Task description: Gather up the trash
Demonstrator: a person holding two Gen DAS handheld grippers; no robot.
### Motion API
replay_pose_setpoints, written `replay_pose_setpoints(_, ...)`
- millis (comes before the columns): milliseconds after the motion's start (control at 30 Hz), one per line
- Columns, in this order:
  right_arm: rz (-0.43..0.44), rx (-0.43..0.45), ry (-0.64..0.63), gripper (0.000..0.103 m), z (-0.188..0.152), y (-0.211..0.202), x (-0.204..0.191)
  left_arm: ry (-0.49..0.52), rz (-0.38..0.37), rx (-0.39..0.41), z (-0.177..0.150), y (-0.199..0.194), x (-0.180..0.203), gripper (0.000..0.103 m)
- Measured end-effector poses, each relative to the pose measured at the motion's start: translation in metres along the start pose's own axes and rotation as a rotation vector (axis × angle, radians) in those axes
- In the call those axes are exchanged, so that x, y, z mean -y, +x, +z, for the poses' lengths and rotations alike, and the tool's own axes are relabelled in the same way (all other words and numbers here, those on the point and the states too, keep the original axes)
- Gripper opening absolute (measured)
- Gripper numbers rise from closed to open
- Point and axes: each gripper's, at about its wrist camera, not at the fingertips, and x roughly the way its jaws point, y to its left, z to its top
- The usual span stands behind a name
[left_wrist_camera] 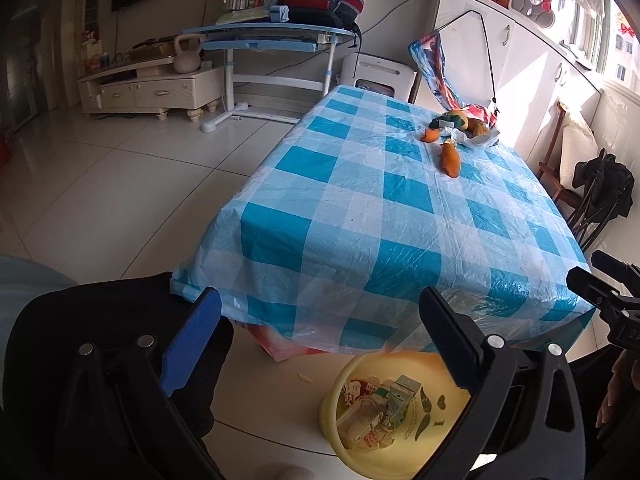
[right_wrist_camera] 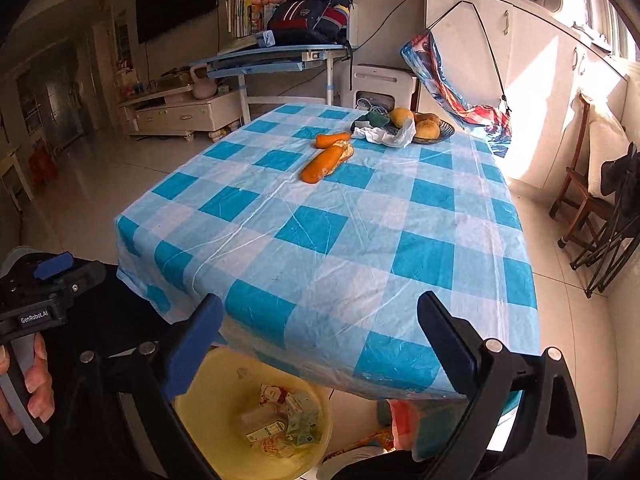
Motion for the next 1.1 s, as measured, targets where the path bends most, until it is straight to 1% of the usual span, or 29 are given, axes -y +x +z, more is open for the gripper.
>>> replay_pose_setpoints(533, -0.006, -0.004, -0.017, 0.094, -0.0003, 0.0008, -0.0025, 0.027, 0.034, 0.004, 0.0009, -0.0003, 0.0027, 0.096)
replay_pose_setpoints(1100, -0.009, 0.010, -0.021, 0.094, 0.0010, -0.0016, -0.0017, 0.069, 0.056, -0.002, 0.0000, 0.0011, 0.0080, 0.096)
